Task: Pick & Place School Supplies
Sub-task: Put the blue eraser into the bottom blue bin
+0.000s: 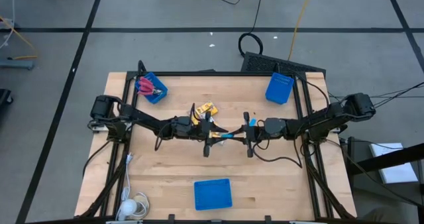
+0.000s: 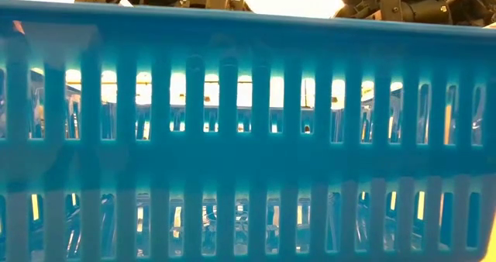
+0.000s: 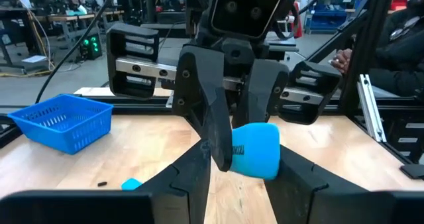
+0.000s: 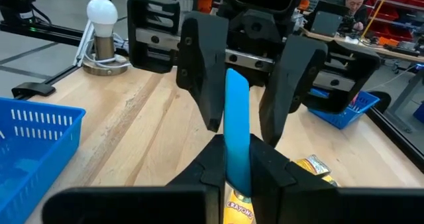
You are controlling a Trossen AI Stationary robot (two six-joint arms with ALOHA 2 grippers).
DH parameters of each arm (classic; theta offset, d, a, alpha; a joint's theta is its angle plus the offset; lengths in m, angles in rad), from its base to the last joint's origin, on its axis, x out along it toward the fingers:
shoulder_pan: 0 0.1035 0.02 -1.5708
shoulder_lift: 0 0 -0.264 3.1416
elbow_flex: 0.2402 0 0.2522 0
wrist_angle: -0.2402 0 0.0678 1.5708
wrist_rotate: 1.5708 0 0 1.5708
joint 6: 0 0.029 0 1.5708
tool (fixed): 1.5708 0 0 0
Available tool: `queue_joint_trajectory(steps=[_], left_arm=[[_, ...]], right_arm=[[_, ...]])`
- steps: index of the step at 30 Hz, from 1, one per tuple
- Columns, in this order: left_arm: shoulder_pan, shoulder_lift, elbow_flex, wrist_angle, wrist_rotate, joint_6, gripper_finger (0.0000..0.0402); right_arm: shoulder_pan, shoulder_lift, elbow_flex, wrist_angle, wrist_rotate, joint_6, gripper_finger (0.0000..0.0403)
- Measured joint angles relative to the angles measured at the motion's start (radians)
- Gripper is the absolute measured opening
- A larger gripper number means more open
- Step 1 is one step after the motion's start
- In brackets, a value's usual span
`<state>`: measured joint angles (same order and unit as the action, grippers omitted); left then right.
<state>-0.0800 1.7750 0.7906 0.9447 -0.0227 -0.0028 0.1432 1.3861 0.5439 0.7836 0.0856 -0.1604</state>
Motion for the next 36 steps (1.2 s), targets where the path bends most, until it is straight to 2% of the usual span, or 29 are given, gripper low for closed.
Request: queue_joint_trajectory(steps=[12,15,20,27,32,36], left_arm=[[0.003,-0.004,0.0,0.009,0.045,0.021,0.013],[0.001,-0.004,0.0,0.013,0.047,0.024,0.0109],[0.003,-0.005,0.0,0.01,0.049,0.023,0.0032],[0.0,-0.026,0.0,-0.014,0.046,-0.027,0.0041],[-0.066,-0.141,0.0,-0.108,-0.02,-0.026,0.0034],[-0.161,-0.253,0.0,-0.258,-0.138,-0.029,0.0033]], right_arm=[[0.001,-0.001,0.0,-0.012,-0.005,-0.001,0.0028],[0.0,-0.001,0.0,-0.01,-0.004,-0.001,0.0029],[0.0,-0.001,0.0,-0.01,0.0,0.0,0.0031],[0.0,-0.008,0.0,-0.015,0.001,0.008,0.005],[0.003,-0.075,-0.001,-0.103,-0.005,0.083,0.008],[0.015,-0.163,0.0,-0.198,-0.007,0.196,0.0095]])
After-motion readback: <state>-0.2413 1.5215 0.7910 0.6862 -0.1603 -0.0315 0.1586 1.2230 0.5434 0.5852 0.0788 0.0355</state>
